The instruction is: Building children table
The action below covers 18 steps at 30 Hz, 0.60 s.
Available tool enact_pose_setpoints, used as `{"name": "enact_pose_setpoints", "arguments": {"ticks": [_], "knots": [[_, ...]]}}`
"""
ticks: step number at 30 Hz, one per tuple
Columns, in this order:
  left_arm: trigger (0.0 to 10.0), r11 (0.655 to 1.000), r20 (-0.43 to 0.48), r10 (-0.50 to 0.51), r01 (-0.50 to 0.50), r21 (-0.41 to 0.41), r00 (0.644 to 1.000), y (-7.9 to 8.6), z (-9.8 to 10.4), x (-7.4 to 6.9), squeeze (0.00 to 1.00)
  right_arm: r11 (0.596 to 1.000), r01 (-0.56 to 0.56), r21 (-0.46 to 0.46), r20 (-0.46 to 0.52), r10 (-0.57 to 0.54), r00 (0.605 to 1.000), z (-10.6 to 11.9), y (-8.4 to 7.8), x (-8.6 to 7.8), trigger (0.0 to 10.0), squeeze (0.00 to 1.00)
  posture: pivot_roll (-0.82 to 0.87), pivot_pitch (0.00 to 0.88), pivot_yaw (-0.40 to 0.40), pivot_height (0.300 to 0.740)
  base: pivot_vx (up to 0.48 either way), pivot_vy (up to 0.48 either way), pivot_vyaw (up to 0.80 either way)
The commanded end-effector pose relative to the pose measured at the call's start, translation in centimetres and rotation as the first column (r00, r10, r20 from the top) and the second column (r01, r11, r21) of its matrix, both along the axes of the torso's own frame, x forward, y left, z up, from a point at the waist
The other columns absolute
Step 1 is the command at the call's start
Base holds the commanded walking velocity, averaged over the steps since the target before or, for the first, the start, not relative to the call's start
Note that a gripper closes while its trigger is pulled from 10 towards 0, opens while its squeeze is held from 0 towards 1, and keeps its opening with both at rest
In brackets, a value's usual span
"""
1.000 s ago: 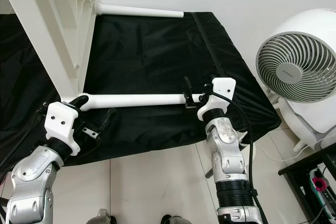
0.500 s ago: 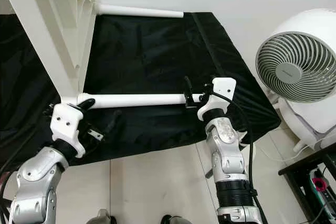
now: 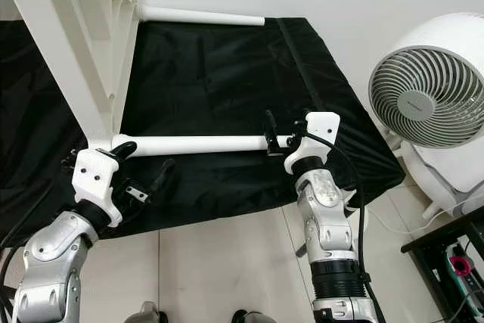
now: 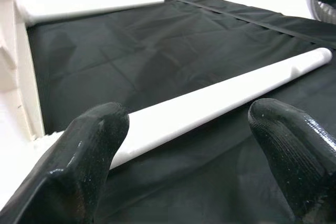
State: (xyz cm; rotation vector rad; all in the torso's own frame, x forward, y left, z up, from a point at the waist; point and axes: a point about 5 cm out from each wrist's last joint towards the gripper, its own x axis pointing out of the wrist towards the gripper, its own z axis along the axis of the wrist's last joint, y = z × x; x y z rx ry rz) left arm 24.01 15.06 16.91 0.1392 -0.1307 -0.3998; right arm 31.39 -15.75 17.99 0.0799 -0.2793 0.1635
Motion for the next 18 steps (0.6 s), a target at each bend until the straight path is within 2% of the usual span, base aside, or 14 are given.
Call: {"name": "enact_pose_setpoints", "arguments": {"ticks": [1, 2, 4, 5, 6, 7, 9, 11, 12, 13, 15, 18], "knots": [[10.0, 0.947, -0.018, 0.283, -0.283, -0.151, 0.959, 0.2, 0.0, 0.5, 0.00, 1.000, 0.006, -0.003, 0.011, -0.006, 1.000, 0.1, 0.0, 0.0, 10.0, 0.00, 0.19, 0.107, -0.052, 0.740, 0.000, 0.000, 0.00], [10.0, 0.924, -0.018, 0.350, -0.348, -0.158, 0.937, 0.7, 0.0, 0.4, 0.00, 1.000, 0.005, -0.003, 0.011, -0.005, 1.000, 0.1, 0.0, 0.0, 10.0, 0.00, 0.19, 0.104, -0.053, 0.740, 0.000, 0.000, 0.00], [10.0, 0.924, -0.018, 0.350, -0.348, -0.158, 0.937, 0.7, 0.0, 0.4, 0.00, 1.000, 0.005, -0.003, 0.011, -0.005, 1.000, 0.1, 0.0, 0.0, 10.0, 0.00, 0.19, 0.104, -0.053, 0.740, 0.000, 0.000, 0.00], [10.0, 0.896, -0.018, 0.412, -0.409, -0.173, 0.911, 1.1, 0.1, 0.3, 0.00, 1.000, 0.004, -0.003, 0.012, -0.004, 1.000, 0.1, 0.0, 0.0, 10.0, 0.00, 0.18, 0.103, -0.053, 0.740, 0.000, 0.000, 0.00], [10.0, 0.896, -0.018, 0.412, -0.409, -0.173, 0.911, 1.1, 0.1, 0.3, 0.00, 1.000, 0.004, -0.003, 0.012, -0.004, 1.000, 0.1, 0.0, 0.0, 10.0, 0.00, 0.18, 0.103, -0.053, 0.740, 0.000, 0.000, 0.00], [10.0, 0.867, -0.045, 0.452, -0.451, -0.211, 0.891, 1.4, 0.0, 0.2, 0.00, 1.000, 0.003, -0.002, 0.011, -0.003, 1.000, 0.1, 0.1, -0.1, 10.0, 0.00, 0.19, 0.100, -0.054, 0.740, 0.000, 0.000, 0.00], [10.0, 0.867, -0.045, 0.452, -0.451, -0.211, 0.891, 1.4, 0.0, 0.2, 0.00, 1.000, 0.003, -0.002, 0.011, -0.003, 1.000, 0.1, 0.1, -0.1, 10.0, 0.00, 0.19, 0.100, -0.054, 0.740, 0.000, 0.000, 0.00], [10.0, 0.838, -0.061, 0.497, -0.497, -0.226, 0.866, 1.8, -0.1, 0.2, 0.00, 1.000, -0.001, -0.001, 0.012, 0.001, 1.000, 0.1, 0.2, -0.1, 10.0, 0.00, 0.18, 0.099, -0.054, 0.740, 0.000, 0.000, 0.00], [10.0, 0.838, -0.061, 0.497, -0.497, -0.226, 0.866, 1.8, -0.1, 0.2, 0.00, 1.000, -0.001, -0.001, 0.012, 0.001, 1.000, 0.1, 0.2, -0.1, 10.0, 0.00, 0.18, 0.099, -0.054, 0.740, 0.000, 0.000, 0.00], [10.0, 0.824, -0.063, 0.521, -0.521, -0.222, 0.851, 2.1, -0.1, 0.2, 0.00, 1.000, -0.002, -0.001, 0.012, 0.002, 1.000, 0.1, 0.2, 0.0, 10.0, 0.00, 0.18, 0.097, -0.054, 0.740, 0.000, 0.000, 0.00], [10.0, 0.824, -0.063, 0.521, -0.521, -0.222, 0.851, 2.1, -0.1, 0.2, 0.00, 1.000, -0.002, -0.001, 0.012, 0.002, 1.000, 0.1, 0.2, 0.0, 10.0, 0.00, 0.18, 0.097, -0.054, 0.740, 0.000, 0.000, 0.00], [10.0, 0.794, -0.076, 0.564, -0.565, -0.222, 0.822, 2.6, -0.3, 0.2, 0.00, 1.000, -0.004, 0.001, 0.012, 0.004, 1.000, 0.1, 0.3, 0.0, 10.0, 0.00, 0.18, 0.094, -0.054, 0.740, 0.000, 0.000, 0.00]]}}
